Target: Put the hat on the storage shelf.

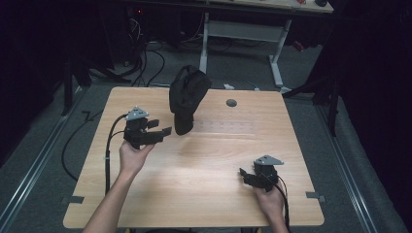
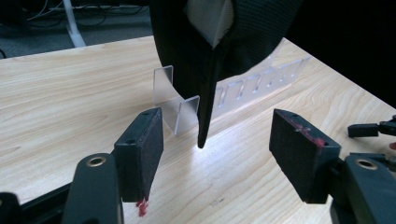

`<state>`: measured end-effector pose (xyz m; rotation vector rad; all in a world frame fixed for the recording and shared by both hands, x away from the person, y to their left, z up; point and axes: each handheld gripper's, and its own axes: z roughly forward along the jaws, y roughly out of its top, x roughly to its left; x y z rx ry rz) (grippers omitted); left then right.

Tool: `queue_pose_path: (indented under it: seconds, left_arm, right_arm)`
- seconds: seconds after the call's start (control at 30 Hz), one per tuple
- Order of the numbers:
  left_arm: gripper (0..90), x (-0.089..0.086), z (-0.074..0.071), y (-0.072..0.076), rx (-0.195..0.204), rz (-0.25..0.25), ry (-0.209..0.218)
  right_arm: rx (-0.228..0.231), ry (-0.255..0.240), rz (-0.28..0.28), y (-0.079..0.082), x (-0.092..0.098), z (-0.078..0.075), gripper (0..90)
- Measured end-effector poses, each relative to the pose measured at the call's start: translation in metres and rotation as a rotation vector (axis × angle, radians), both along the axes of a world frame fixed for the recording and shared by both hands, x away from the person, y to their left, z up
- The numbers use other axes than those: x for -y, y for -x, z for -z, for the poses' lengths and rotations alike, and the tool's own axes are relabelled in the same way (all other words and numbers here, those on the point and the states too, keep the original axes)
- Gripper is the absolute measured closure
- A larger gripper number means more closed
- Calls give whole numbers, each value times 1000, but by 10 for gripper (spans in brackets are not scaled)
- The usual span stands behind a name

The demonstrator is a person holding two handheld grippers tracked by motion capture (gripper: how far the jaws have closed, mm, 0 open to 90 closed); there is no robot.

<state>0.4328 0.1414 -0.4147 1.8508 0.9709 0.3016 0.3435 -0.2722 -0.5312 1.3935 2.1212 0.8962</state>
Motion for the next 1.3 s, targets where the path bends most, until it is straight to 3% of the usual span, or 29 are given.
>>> queue_pose_path:
  seconds: [0.4, 0.73, 1.3]
  left_arm:
    - [346, -16, -1, 19, -5, -10, 3]
    - [340, -29, 2, 32, -15, -27, 42]
    - [347, -30, 7, 53, -10, -7, 38]
  right_arm:
    - [1, 1, -1, 0, 0, 0, 332]
    - [1, 1, -1, 0, 0, 0, 332]
    - [1, 1, -1, 0, 0, 0, 332]
